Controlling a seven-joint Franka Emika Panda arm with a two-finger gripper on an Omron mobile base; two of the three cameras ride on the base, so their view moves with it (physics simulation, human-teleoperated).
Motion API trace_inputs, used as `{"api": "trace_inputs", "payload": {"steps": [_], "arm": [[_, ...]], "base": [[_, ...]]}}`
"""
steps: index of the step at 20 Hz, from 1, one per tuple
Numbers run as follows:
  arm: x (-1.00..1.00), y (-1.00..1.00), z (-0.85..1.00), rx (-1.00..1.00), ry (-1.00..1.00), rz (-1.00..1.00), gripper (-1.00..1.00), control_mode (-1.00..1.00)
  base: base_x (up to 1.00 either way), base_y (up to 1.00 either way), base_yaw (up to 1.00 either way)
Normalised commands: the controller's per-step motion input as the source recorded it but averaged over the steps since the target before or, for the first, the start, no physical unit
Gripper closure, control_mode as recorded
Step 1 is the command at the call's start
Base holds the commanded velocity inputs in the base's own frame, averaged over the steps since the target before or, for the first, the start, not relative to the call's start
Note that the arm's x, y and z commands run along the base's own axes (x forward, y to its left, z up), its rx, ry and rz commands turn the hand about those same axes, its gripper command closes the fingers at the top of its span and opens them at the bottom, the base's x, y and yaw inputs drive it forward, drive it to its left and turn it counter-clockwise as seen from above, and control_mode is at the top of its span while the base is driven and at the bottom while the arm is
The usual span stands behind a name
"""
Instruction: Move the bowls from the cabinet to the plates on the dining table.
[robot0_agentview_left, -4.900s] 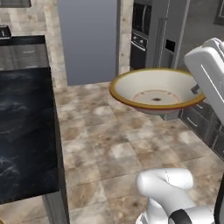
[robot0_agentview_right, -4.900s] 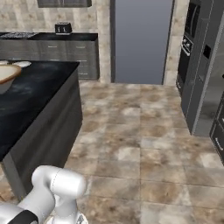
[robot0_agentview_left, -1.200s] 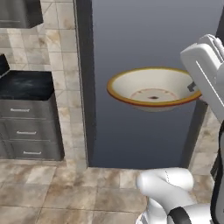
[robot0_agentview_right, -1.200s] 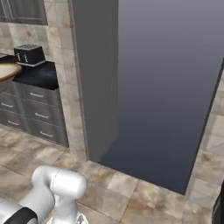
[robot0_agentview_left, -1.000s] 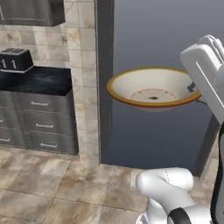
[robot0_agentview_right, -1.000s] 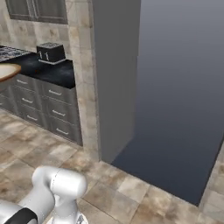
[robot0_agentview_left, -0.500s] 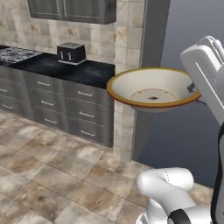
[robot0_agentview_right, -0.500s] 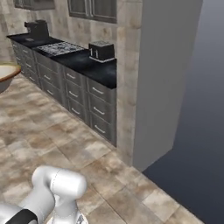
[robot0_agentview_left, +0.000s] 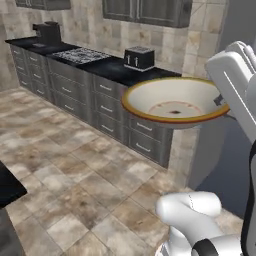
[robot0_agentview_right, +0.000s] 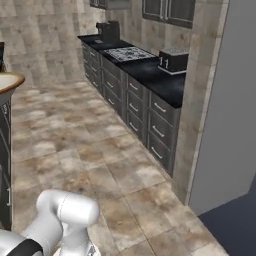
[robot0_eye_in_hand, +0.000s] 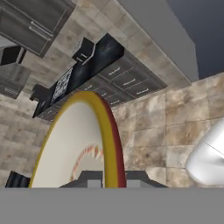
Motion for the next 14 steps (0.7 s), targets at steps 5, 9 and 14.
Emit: {"api": "trace_inputs", "payload": {"steps": [5, 9, 14], "arm": [[0.00, 0.00, 0.00, 0.00, 0.00, 0.00, 1.00, 1.00], [0.00, 0.00, 0.00, 0.00, 0.00, 0.00, 1.00, 1.00], [0.00, 0.00, 0.00, 0.00, 0.00, 0.00, 1.00, 1.00]], "base": [[0.11, 0.00, 0.50], [0.29, -0.08, 0.45], [0.93, -0.31, 0.21]]}}
